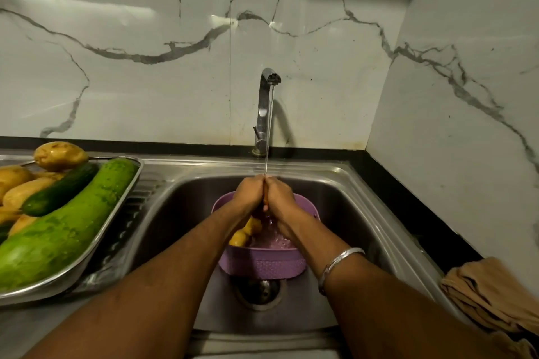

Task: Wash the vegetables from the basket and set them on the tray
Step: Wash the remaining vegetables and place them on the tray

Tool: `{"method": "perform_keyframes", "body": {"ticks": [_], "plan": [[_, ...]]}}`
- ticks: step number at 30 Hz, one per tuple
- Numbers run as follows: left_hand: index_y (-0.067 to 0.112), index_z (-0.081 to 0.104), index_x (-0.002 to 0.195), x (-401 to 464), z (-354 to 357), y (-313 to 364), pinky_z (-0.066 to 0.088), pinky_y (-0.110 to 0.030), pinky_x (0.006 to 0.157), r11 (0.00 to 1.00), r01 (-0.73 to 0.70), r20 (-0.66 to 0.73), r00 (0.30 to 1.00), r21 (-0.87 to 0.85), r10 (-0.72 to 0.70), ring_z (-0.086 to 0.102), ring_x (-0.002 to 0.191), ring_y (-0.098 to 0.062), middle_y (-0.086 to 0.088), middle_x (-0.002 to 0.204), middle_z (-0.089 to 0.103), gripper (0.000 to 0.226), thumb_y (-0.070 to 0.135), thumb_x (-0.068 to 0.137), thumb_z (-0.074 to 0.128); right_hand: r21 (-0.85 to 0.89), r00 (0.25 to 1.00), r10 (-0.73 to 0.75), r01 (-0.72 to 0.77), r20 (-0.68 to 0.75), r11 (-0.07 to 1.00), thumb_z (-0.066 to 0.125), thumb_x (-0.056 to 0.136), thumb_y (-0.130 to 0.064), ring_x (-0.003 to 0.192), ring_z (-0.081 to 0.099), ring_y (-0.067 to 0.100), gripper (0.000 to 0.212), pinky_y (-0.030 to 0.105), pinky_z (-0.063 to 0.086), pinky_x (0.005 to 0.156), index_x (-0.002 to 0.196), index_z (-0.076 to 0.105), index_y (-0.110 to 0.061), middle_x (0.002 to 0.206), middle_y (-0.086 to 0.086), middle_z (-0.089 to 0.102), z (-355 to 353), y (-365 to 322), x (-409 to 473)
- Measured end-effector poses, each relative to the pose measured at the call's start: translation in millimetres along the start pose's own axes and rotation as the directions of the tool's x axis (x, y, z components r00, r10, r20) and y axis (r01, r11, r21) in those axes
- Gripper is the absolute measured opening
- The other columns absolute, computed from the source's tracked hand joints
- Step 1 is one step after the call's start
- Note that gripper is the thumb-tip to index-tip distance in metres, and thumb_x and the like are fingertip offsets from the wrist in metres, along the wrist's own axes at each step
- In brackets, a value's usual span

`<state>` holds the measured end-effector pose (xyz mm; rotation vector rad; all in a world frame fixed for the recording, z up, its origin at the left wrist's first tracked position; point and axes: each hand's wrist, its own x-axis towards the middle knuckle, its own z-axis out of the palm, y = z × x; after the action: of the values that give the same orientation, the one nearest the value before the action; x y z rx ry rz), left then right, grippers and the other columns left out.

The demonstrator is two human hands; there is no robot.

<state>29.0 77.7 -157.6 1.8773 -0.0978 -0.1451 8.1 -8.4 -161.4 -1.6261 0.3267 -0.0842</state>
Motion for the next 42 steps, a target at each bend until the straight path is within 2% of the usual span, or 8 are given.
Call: {"method": "perform_keyframes", "body": {"ticks": [3,5,10,20,24,28,38,42], "plan": [[0.007,0.065,0.105,8.2,-4.4,-7.8,0.057,-0.034,0.077,0.995,-0.103,-0.13,0.986,-0.018,0.099,0.065,0.087,-0.025,-0.012,0.095,0.068,0.035,0.026,0.107,0.035,-0.747,0.991,-0.131,0.065,-0.03,0.662,0.056,0.096,-0.011,0.112,0.061,0.026,0.035,0.034,0.047,0.101,0.13,0.056,-0.003,0.126,0.018,0.061,44.3,15.6,29.4],[0.012,0.067,0.105,7.2,-7.8,-4.7,0.056,-0.041,0.086,0.99,-0.117,-0.13,0.986,-0.078,0.106,0.066,0.095,-0.026,-0.012,0.1,0.069,0.034,0.027,0.107,0.037,-0.225,0.992,-0.047,0.021,-0.114,0.974,0.052,0.099,-0.016,0.097,0.064,0.018,0.034,0.027,0.054,0.086,0.13,0.056,-0.003,0.121,0.019,0.062,34.5,5.4,9.7],[0.003,0.063,0.088,-8.3,-1.0,11.7,0.045,-0.024,0.051,0.983,-0.185,-0.015,0.983,-0.011,0.185,0.055,0.057,-0.012,-0.01,0.068,0.058,0.039,0.023,0.109,0.036,0.33,0.989,0.117,-0.08,-0.094,0.941,0.044,0.106,-0.036,0.05,0.046,0.014,0.046,0.028,0.041,0.05,0.067,0.055,-0.014,0.049,0.001,0.05,5.9,-17.0,-23.6],[0.014,0.065,0.092,-7.7,-8.8,1.3,0.046,-0.026,0.059,0.982,-0.155,-0.048,0.987,-0.105,0.151,0.061,0.067,-0.016,-0.006,0.074,0.064,0.041,0.031,0.11,0.033,0.127,0.986,0.161,-0.154,-0.05,0.98,0.04,0.107,-0.047,0.088,0.068,0.026,0.054,0.04,0.058,0.089,0.107,0.072,-0.003,0.091,0.019,0.07,8.9,-18.0,-32.2],[0.021,0.064,0.11,-10.3,-7.8,2.8,0.053,-0.029,0.08,0.968,-0.198,-0.026,0.98,-0.153,0.197,0.065,0.091,-0.014,0.0,0.094,0.068,0.033,0.034,0.11,0.033,0.108,0.988,0.151,-0.146,-0.039,0.983,0.04,0.106,-0.05,0.073,0.06,0.021,0.051,0.035,0.053,0.074,0.082,0.063,-0.013,0.071,0.008,0.06,2.0,-18.9,-27.4],[0.025,0.052,0.137,-8.0,-4.3,4.7,0.05,-0.037,0.101,0.946,-0.29,-0.067,0.957,-0.148,0.283,0.058,0.116,-0.015,0.004,0.123,0.061,0.034,0.035,0.109,0.035,0.124,0.995,0.094,-0.092,-0.015,0.988,0.039,0.107,-0.046,0.109,0.062,0.025,0.037,0.044,0.052,0.1,0.126,0.061,-0.022,0.121,0.009,0.068,9.3,-17.1,-27.8],[0.013,0.061,0.097,-10.4,-1.7,21.6,0.054,-0.028,0.069,0.916,-0.161,-0.101,0.986,-0.367,0.133,0.065,0.084,-0.018,-0.006,0.089,0.068,0.032,0.03,0.109,0.037,0.104,0.997,-0.065,0.07,-0.051,0.992,0.039,0.109,-0.035,0.098,0.065,0.022,0.029,0.036,0.055,0.081,0.134,0.05,-0.026,0.115,0.005,0.066,4.6,-8.7,-26.8],[0.011,0.065,0.118,-11.3,-13.3,23.2,0.045,-0.024,0.047,0.732,0.112,0.191,0.981,-0.672,0.025,0.052,0.061,-0.015,-0.005,0.091,0.075,0.041,0.039,0.108,0.037,0.25,0.993,-0.101,0.114,-0.067,0.961,0.039,0.109,-0.037,0.055,0.052,0.012,0.024,0.024,0.039,0.047,0.128,0.051,-0.03,0.082,0.005,0.064,1.5,-12.0,-21.6]]}}
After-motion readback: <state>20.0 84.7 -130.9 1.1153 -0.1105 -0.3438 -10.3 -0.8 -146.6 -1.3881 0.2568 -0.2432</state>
